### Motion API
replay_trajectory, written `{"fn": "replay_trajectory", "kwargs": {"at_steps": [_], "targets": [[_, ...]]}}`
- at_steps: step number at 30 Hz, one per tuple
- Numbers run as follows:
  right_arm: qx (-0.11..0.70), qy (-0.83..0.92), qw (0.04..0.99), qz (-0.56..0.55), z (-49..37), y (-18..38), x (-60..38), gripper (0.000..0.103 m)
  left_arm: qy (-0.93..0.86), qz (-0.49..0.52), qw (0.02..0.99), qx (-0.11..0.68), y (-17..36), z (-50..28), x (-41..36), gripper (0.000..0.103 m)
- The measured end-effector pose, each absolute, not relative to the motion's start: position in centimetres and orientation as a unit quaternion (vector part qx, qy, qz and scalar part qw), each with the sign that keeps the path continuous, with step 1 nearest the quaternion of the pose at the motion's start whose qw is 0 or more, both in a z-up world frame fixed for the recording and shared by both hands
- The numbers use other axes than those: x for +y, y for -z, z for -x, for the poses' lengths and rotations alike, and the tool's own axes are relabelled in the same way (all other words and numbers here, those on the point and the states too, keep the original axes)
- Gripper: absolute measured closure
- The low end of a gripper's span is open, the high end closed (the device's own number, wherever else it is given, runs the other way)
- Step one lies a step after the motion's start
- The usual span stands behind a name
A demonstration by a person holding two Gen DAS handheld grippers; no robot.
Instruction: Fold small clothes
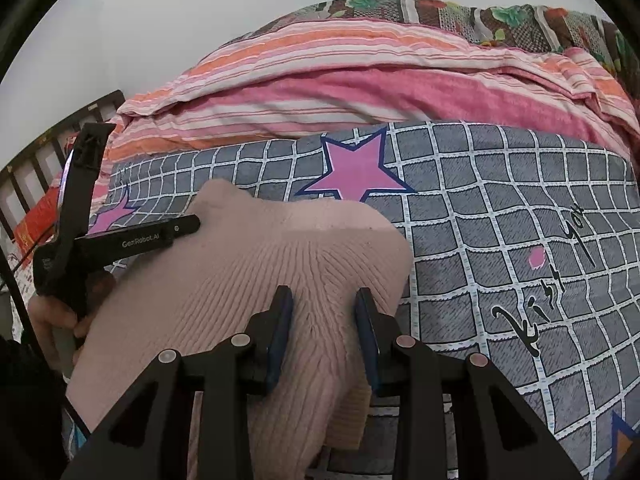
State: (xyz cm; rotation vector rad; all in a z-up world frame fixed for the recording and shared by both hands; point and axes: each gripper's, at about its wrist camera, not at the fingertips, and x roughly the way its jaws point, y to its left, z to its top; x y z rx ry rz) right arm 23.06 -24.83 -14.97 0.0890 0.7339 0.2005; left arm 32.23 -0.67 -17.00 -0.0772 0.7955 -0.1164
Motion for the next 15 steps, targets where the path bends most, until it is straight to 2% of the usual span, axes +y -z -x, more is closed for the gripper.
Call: {"fn": "replay_trajectory", "kwargs": {"at_steps": [11, 15], "targets": [[0.358, -0.106, 0.926, -0.065, -23.2, 15.0, -25.5, 0.07, 0.075, 0.031, 0.918, 0.387, 16.6, -30.0, -1.6, 0.063], [0.36, -0.101, 0.925, -0.072, -23.2, 15.0, -25.8, 0.067, 0.09, 0.025, 0.92, 0.381, 15.9, -27.6, -2.4, 0.063]]}}
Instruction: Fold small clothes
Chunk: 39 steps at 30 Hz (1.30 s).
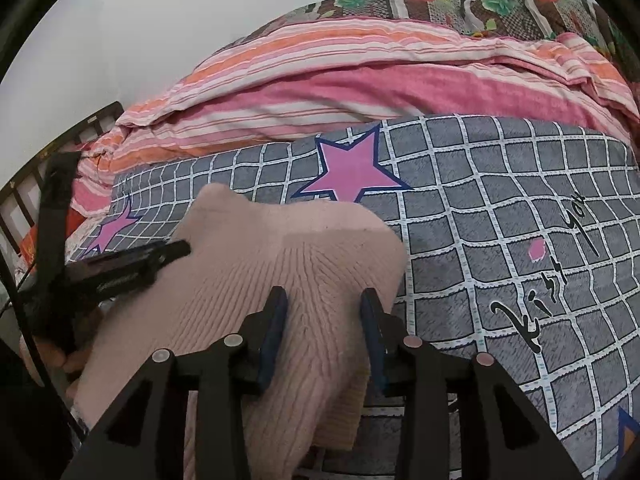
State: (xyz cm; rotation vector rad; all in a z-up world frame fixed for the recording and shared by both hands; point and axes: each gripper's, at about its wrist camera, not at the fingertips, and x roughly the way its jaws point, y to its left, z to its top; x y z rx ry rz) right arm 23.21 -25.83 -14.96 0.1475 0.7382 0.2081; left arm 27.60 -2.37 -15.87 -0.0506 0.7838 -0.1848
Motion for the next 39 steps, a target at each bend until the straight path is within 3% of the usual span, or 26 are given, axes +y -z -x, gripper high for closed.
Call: {"fn": "replay_trajectory", "kwargs": {"at_steps": [15, 19, 26, 33, 35, 36, 37, 39], "targets": [[0.356, -0.101, 0.927, -0.062, -21.8, 14.4, -26.5, 0.067, 0.13, 0.039, 0.926, 0.353, 14.7, -18.4, -3.2, 0.056], [0.345, -0.105, 0.931, -0.062, -20.5, 13.7, -27.2, 0.067, 0.161, 0.059, 0.918, 0.356, 14.8, -16.6, -3.0, 0.045], [0.332, -0.136, 0.928, -0.097, -16.3, 12.9, -28.4, 0.064, 0.155, 0.02, 0.927, 0.341, 15.3, -13.7, -5.0, 0.044], [0.356, -0.159, 0.912, -0.126, -14.8, 14.7, -27.7, 0.065, 0.173, 0.07, 0.92, 0.344, 15.3, -13.2, -3.9, 0.042], [0.36, -0.172, 0.908, -0.127, -14.8, 14.9, -27.2, 0.072, 0.178, 0.073, 0.92, 0.341, 15.3, -13.2, -3.8, 0.04], [0.359, -0.173, 0.91, -0.116, -14.7, 14.9, -26.8, 0.089, 0.181, 0.075, 0.92, 0.339, 15.3, -13.2, -3.8, 0.039], [0.356, -0.173, 0.912, -0.106, -14.7, 14.8, -26.5, 0.097, 0.183, 0.078, 0.92, 0.337, 15.4, -13.1, -3.7, 0.039], [0.34, -0.174, 0.92, -0.084, -14.1, 14.4, -26.6, 0.098, 0.187, 0.077, 0.921, 0.333, 15.2, -13.0, -3.8, 0.038]]}}
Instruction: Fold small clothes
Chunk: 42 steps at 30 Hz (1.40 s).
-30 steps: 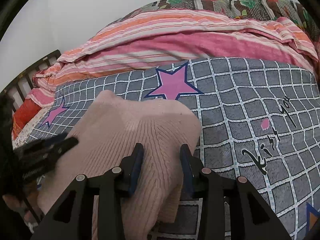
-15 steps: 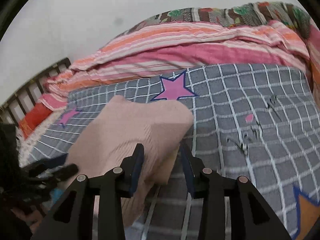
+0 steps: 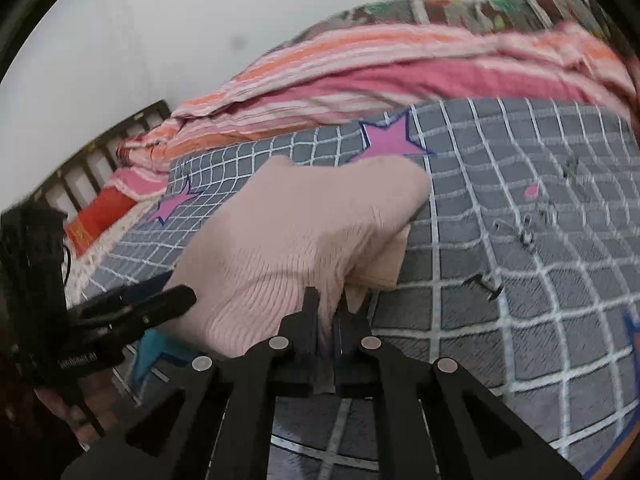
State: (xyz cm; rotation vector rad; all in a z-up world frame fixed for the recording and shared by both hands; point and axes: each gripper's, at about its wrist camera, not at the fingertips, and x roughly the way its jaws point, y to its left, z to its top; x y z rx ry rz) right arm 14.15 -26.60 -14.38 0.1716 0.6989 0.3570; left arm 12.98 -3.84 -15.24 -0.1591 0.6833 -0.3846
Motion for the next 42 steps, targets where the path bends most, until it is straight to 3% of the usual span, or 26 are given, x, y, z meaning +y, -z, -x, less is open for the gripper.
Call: {"fn": "replay_trajectory", "kwargs": {"at_steps": [6, 12, 17, 21, 25, 27, 31, 36, 38, 40, 42], "targets": [[0.374, -0.146, 0.912, -0.078, -15.0, 15.5, -27.9, 0.098, 0.181, 0.044, 0.925, 0.332, 15.3, -13.0, -5.7, 0.026], [0.341, -0.148, 0.925, -0.077, -15.2, 14.1, -28.0, 0.083, 0.181, 0.034, 0.927, 0.325, 15.1, -12.9, -5.1, 0.026], [0.338, -0.136, 0.923, -0.123, -17.8, 13.9, -28.4, 0.082, 0.183, 0.063, 0.925, 0.326, 15.0, -13.3, -3.6, 0.026], [0.342, -0.14, 0.922, -0.111, -18.6, 14.2, -27.4, 0.091, 0.178, 0.07, 0.929, 0.317, 14.9, -13.4, -2.8, 0.026], [0.294, -0.145, 0.936, -0.127, -17.0, 13.0, -28.8, 0.098, 0.166, 0.091, 0.932, 0.309, 14.4, -13.8, -2.0, 0.026], [0.317, -0.125, 0.93, -0.14, -17.6, 13.7, -29.7, 0.103, 0.162, 0.1, 0.932, 0.308, 14.3, -14.2, -1.8, 0.026], [0.367, -0.087, 0.919, -0.119, -19.0, 15.5, -29.5, 0.103, 0.141, 0.091, 0.934, 0.315, 14.4, -15.1, -2.1, 0.026], [0.315, -0.096, 0.938, -0.113, -17.7, 12.5, -28.9, 0.101, 0.107, 0.064, 0.941, 0.315, 14.4, -16.4, -2.3, 0.026], [0.296, -0.1, 0.943, -0.113, -17.6, 11.4, -28.4, 0.095, 0.115, 0.063, 0.939, 0.318, 14.3, -17.1, -2.4, 0.026], [0.287, -0.11, 0.945, -0.112, -17.8, 10.7, -27.8, 0.077, 0.12, 0.06, 0.936, 0.324, 14.1, -18.0, -2.5, 0.027], [0.287, -0.12, 0.945, -0.1, -18.5, 10.5, -26.8, 0.074, 0.116, 0.053, 0.937, 0.324, 13.8, -19.0, -2.6, 0.03]]}}
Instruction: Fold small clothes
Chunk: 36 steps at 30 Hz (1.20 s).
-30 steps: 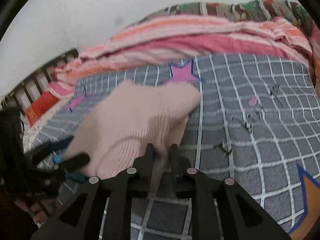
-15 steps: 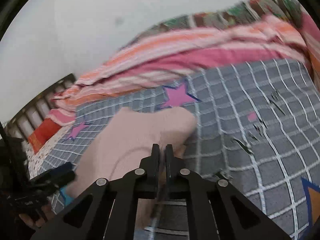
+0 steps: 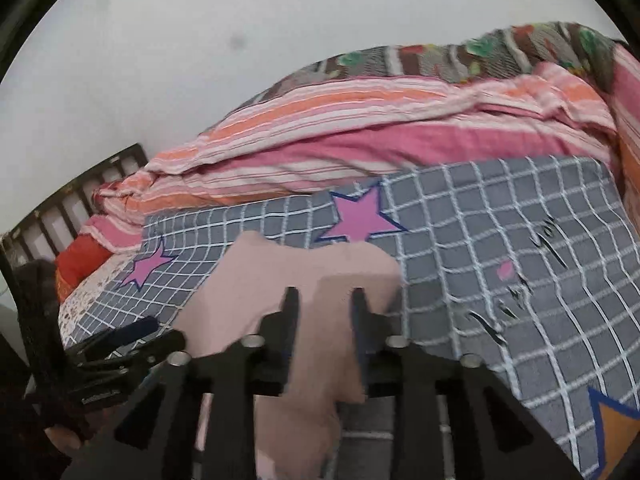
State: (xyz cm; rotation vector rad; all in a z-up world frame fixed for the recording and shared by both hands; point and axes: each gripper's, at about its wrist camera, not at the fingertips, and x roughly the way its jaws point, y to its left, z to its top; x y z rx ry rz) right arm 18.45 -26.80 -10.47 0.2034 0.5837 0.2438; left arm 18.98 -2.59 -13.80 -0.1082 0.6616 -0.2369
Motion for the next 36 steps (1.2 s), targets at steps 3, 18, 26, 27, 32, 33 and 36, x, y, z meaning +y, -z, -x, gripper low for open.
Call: {"fn": "replay_trajectory", "kwargs": {"at_steps": [3, 18, 26, 27, 32, 33, 36], "targets": [[0.298, -0.119, 0.944, -0.075, -19.8, 11.0, -25.4, 0.074, 0.114, 0.054, 0.933, 0.338, 13.8, -20.5, -2.5, 0.042], [0.371, -0.069, 0.925, -0.038, -23.2, 15.3, -24.0, 0.075, 0.113, 0.024, 0.929, 0.353, 16.1, -21.9, -3.3, 0.043], [0.367, -0.064, 0.928, -0.034, -23.1, 15.4, -23.8, 0.073, 0.105, 0.012, 0.933, 0.343, 16.2, -21.6, -3.5, 0.043], [0.366, -0.064, 0.928, -0.034, -23.1, 15.4, -23.8, 0.072, 0.105, 0.012, 0.934, 0.342, 16.2, -21.6, -3.5, 0.042], [0.362, -0.062, 0.929, -0.035, -23.0, 15.5, -23.8, 0.072, 0.108, 0.014, 0.933, 0.344, 16.2, -21.6, -3.4, 0.042], [0.363, -0.063, 0.929, -0.037, -23.0, 15.5, -23.9, 0.071, 0.109, 0.017, 0.932, 0.345, 16.2, -21.6, -3.3, 0.042], [0.365, -0.065, 0.928, -0.042, -23.1, 15.5, -24.0, 0.071, 0.113, 0.026, 0.93, 0.348, 16.3, -21.8, -3.1, 0.042]]}}
